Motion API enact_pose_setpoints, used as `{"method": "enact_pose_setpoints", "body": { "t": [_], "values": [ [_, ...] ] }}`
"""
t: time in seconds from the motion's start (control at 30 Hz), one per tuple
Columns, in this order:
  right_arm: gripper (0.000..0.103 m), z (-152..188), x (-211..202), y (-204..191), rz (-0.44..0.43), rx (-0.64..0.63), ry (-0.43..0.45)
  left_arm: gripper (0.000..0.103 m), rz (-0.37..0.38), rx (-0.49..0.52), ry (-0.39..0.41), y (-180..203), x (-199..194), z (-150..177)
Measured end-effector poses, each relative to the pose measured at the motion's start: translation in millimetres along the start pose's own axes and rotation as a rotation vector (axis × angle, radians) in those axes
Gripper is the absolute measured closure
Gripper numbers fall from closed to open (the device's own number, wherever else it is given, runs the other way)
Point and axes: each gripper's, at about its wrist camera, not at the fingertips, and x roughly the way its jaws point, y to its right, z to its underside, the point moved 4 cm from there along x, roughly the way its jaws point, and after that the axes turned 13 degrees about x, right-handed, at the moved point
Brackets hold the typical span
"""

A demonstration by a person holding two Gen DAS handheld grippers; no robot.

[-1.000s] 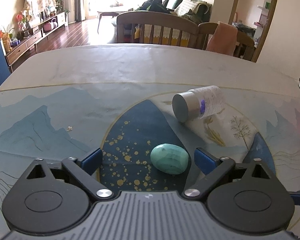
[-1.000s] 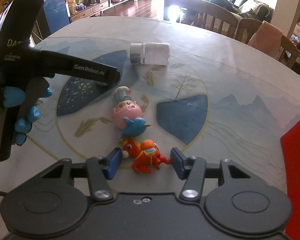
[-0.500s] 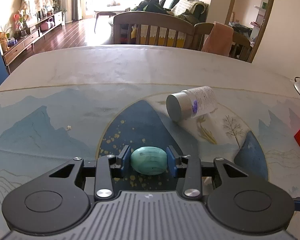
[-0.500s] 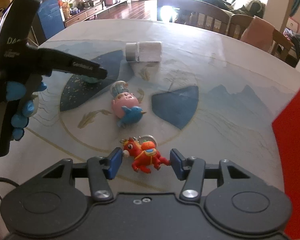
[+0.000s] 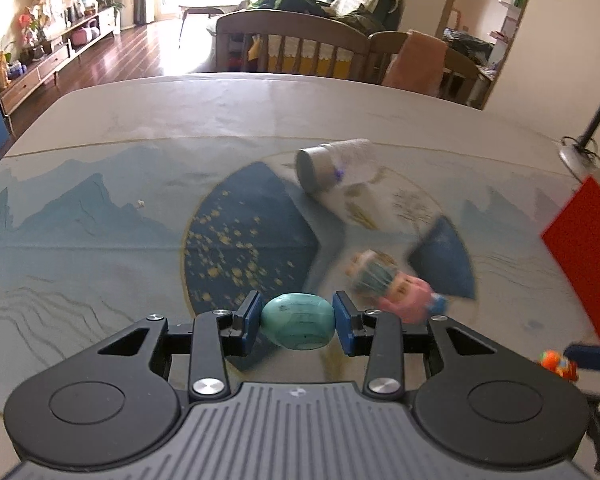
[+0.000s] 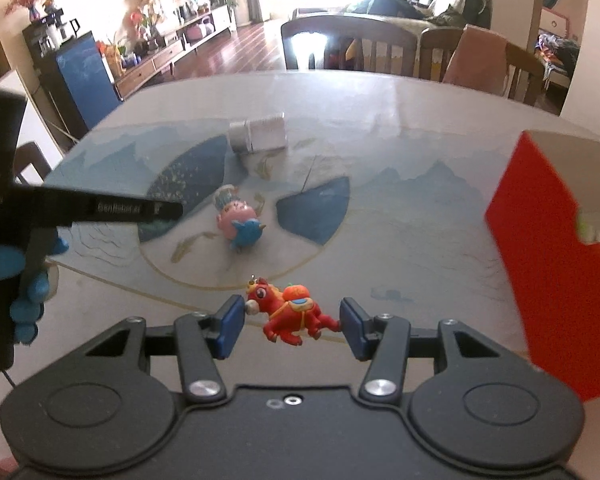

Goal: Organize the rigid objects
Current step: 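Close the left tool on the teal egg while the right tool grasps the red dragon toy, then carry the teal egg and red dragon toy over the red box with both tools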

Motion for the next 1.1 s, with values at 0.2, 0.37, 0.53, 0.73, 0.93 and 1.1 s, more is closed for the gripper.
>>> {"method": "enact_pose_setpoints", "body": {
  "t": [0.2,0.37,0.53,0.73,0.93,1.1],
  "values": [
    [0.052,-7.3,-40.4,7.9,-0.015,0.003,0.066,0.065,0.031,0.041,0.041,23.6,-36.4,-2.8],
    [0.052,-12.4,-70.1,20.0,-0.032,0.004,0.106,0.065,0.064,0.056,0.062,44.8,-60.0,-12.2],
    [0.052,-22.0,-96.0,37.8,-0.042,0.009,0.151,0.065,0.091,0.099,0.082,74.7,-80.4,-23.8],
    [0.052,-37.3,-119.0,68.3,-0.033,0.016,0.199,0.065,0.121,0.154,0.111,114.7,-96.2,-38.3],
    [0.052,-49.1,-135.2,105.4,-0.013,0.028,0.24,0.065,0.141,0.199,0.127,153.8,-100.2,-56.9],
    [0.052,-56.5,-145.2,142.0,0.015,0.043,0.267,0.065,0.152,0.235,0.127,187.8,-96.1,-72.0]
  ]
}}
